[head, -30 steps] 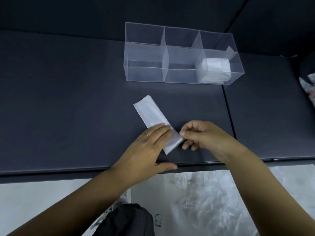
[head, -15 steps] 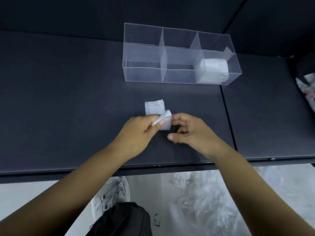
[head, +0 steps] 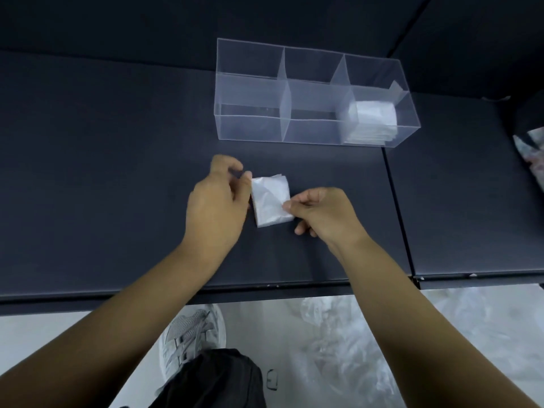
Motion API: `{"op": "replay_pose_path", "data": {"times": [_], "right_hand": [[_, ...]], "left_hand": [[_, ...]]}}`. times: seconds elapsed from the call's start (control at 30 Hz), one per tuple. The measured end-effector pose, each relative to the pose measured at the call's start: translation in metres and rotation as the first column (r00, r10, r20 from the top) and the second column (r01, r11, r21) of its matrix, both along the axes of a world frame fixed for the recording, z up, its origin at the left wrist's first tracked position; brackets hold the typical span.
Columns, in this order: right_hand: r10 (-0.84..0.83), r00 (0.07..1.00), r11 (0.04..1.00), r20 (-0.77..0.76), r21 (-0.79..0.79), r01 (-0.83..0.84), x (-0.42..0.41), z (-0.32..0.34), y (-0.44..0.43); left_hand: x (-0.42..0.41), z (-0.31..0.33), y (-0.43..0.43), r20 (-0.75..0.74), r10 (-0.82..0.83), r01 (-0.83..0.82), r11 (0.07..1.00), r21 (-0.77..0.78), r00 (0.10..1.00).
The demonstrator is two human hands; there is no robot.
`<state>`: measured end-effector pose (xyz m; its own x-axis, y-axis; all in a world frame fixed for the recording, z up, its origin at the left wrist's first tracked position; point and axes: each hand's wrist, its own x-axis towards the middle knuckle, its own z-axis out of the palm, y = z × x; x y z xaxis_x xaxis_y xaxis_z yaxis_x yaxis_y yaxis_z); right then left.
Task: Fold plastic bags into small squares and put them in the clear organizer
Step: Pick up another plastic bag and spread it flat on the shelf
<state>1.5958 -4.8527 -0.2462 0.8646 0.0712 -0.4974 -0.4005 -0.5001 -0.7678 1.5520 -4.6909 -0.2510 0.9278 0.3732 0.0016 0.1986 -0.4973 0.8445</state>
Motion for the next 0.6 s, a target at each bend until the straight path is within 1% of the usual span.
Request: {"op": "replay_pose_path", "data": {"times": [0.03,0.07,0.1,0.13,0.17,0.2,0.23,0.3,0.37,0.43,0.5,0.6], "right_hand": [[-0.012,1.0,1.0,0.005,-0.011,0.012,0.001,0.0,0.001],[-0.024,1.0,0.999,0.008,-0.021,0.024,0.001,-0.001,0.003],[-0.028,1.0,0.999,0.01,-0.031,0.029,0.001,-0.001,0.004],[-0.022,1.0,0.999,0.01,-0.047,0.023,0.002,-0.001,0.004],[-0.008,1.0,0.998,0.01,-0.069,0.009,0.002,-0.001,0.005],[0.003,1.0,0.996,0.009,-0.092,-0.002,0.003,-0.001,0.006],[0.006,1.0,0.994,0.01,-0.11,-0.005,0.003,-0.001,0.007],[0.005,1.0,0.99,0.021,-0.14,-0.002,0.005,-0.001,0.01],[0.019,0.998,0.985,0.064,-0.173,-0.007,0.002,-0.001,0.011],[0.048,0.988,0.98,0.149,-0.196,-0.018,-0.006,-0.002,0.013],[0.077,0.971,0.966,0.228,-0.256,-0.016,-0.018,-0.005,0.013],[0.073,0.954,0.954,0.29,-0.299,0.018,-0.03,-0.009,0.012]], "left_hand": [[-0.003,-0.002,-0.001,0.115,-0.056,0.033,0.98,0.197,0.992],[-0.005,-0.004,-0.004,0.183,-0.155,0.084,0.934,0.348,0.971],[-0.005,-0.008,-0.007,0.193,-0.276,0.161,0.872,0.462,0.942],[-0.004,-0.014,-0.01,0.14,-0.387,0.259,0.804,0.536,0.911],[-0.003,-0.019,-0.013,0.04,-0.46,0.359,0.741,0.568,0.887],[-0.003,-0.023,-0.014,-0.073,-0.492,0.44,0.691,0.573,0.868],[-0.003,-0.027,-0.013,-0.166,-0.489,0.487,0.657,0.575,0.856],[-0.003,-0.034,-0.007,-0.269,-0.446,0.512,0.625,0.589,0.854],[-0.004,-0.037,-0.004,-0.329,-0.409,0.523,0.606,0.6,0.851],[-0.005,-0.037,-0.003,-0.367,-0.387,0.533,0.594,0.603,0.846],[-0.006,-0.038,-0.004,-0.379,-0.368,0.529,0.591,0.609,0.849],[-0.006,-0.038,-0.005,-0.402,-0.355,0.536,0.592,0.601,0.844]]}}
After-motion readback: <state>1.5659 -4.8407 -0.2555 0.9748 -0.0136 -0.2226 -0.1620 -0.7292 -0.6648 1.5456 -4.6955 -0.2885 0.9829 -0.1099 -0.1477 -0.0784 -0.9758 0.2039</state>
